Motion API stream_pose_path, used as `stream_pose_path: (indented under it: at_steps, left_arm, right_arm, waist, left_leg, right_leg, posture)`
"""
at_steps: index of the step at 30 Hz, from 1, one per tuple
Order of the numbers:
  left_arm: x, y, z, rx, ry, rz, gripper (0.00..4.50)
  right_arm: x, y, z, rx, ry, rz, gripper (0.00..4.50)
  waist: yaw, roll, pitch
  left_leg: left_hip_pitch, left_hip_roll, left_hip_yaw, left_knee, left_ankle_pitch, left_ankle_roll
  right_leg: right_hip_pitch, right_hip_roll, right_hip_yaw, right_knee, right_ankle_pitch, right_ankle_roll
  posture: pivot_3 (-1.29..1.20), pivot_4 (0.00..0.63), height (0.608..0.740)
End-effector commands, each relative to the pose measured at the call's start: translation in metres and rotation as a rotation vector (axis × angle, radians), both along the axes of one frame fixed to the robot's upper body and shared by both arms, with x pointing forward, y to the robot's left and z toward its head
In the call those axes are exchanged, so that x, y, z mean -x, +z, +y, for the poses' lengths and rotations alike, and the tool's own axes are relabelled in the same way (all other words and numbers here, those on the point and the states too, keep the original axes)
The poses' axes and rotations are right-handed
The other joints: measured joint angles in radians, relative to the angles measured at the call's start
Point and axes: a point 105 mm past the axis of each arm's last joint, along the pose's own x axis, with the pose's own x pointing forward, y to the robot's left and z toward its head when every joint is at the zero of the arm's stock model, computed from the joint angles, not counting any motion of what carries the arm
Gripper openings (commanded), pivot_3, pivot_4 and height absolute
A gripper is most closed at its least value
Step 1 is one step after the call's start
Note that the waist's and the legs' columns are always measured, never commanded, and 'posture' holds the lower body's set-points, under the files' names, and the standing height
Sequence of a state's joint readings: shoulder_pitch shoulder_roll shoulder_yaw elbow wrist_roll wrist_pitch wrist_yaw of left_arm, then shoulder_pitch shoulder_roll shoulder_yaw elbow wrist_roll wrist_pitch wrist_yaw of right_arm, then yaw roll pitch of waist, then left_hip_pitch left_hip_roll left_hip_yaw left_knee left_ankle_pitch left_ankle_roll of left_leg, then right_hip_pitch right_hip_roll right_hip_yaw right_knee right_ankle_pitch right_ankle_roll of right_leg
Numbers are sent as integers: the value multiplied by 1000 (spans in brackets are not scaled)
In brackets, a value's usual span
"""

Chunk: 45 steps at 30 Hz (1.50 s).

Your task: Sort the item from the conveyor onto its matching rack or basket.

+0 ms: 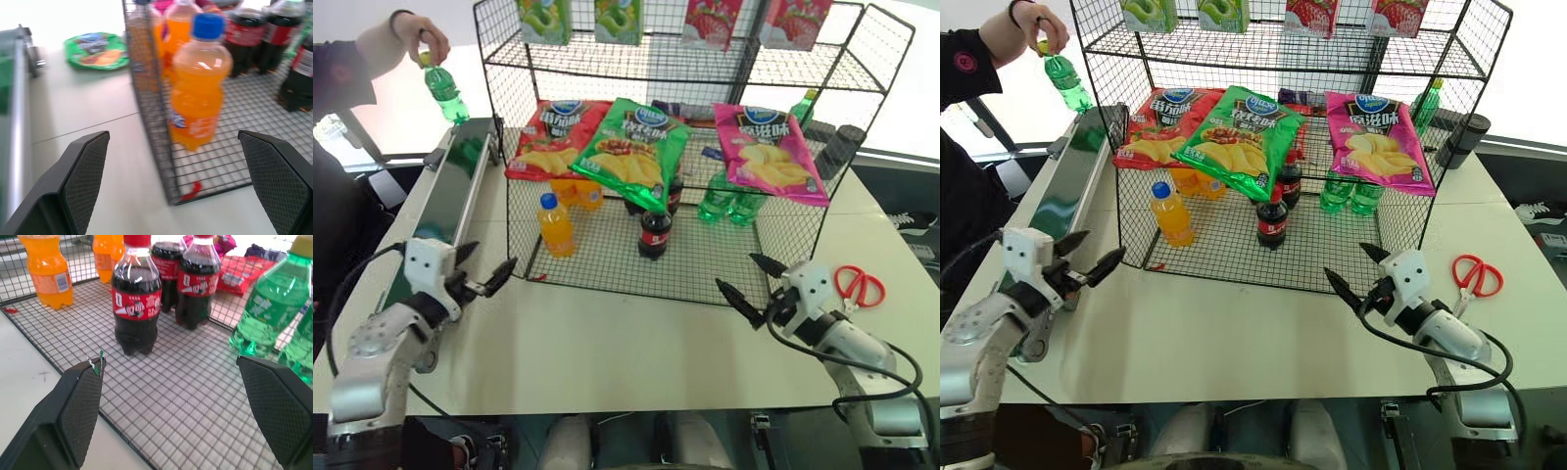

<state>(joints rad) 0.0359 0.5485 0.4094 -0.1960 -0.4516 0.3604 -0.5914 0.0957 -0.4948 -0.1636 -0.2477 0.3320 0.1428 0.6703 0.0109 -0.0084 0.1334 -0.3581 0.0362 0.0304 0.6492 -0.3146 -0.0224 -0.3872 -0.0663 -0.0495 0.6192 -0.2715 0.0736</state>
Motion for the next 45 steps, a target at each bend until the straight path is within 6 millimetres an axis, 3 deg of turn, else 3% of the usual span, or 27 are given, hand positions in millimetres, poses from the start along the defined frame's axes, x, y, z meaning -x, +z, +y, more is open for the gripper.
stream_pose_path:
  at_steps: [1,7,15,23,33,40,45]
  left_arm:
    - [4,4,22,37,94,-21,4500]
    - [2,-11,41,73,217,1,4500]
    - [-16,-6,57,75,347,-72,4500]
    - [-26,-6,67,36,423,-109,4500]
    - [-24,-15,79,43,506,-117,4500]
    - [-26,-13,81,41,538,-145,4500]
    - [-30,-12,80,55,538,-153,4500]
  right_arm:
    - [1,12,14,11,66,-41,4451]
    - [6,20,37,-5,147,-53,4451]
    - [24,29,83,-38,347,-48,4451]
    - [50,17,128,-20,534,2,4451]
    - [45,27,128,-39,503,-79,4451]
    - [50,18,132,-80,540,40,4451]
    - [49,20,135,-87,533,19,4451]
  waist:
    - [1,0,0]
    - [1,-1,0]
    - [1,-2,-1]
    - [0,-3,-1]
    - [1,-5,-2]
    - [1,-6,-2]
    - [1,-6,-2]
  left_leg:
    - [0,0,0,0,0,0]
    - [0,-1,0,0,0,0]
    - [0,0,0,0,0,0]
    - [0,0,0,0,0,0]
    - [-1,-1,0,0,0,0]
    - [-1,-1,0,0,0,0]
    - [-1,-2,0,0,0,0]
  right_leg:
    - [0,0,0,0,0,0]
    - [0,0,0,0,0,0]
    - [0,0,0,0,0,0]
    - [-1,0,0,0,0,0]
    - [-1,-5,-2,0,0,0]
    - [-1,-6,-3,0,0,0]
    - [-1,-6,-3,0,0,0]
  posture:
    - [0,150,740]
    - [0,150,740]
    - [0,150,740]
    - [0,150,740]
    - [0,150,740]
    - [0,150,740]
    - [0,150,740]
